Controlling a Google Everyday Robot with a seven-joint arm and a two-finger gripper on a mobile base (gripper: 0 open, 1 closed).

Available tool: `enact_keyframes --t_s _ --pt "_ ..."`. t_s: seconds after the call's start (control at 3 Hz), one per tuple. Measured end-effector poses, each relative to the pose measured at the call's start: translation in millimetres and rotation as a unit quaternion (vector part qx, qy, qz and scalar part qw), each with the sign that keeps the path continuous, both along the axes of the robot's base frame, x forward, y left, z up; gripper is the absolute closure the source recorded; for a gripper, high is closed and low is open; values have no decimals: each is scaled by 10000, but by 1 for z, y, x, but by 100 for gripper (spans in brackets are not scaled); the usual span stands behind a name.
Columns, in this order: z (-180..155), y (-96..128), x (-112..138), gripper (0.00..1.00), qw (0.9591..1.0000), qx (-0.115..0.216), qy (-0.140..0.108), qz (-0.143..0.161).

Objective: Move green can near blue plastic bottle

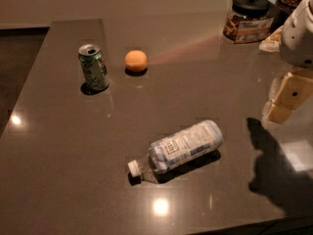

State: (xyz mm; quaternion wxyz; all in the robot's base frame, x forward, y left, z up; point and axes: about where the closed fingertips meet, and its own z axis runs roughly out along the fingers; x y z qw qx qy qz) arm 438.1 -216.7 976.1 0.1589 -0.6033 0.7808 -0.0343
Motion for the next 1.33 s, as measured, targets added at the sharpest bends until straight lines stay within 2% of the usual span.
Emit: enact_keyframes --t_s 0.33,0.67,1.0,1.33 --pt "0 0 0 0 10000 0 -1 0" --pt "1 22 21 0 9995 222 -79 202" --pt "0 53 48 0 9975 563 -133 414" --pt "-1 97 80 0 9923 1039 -211 641"
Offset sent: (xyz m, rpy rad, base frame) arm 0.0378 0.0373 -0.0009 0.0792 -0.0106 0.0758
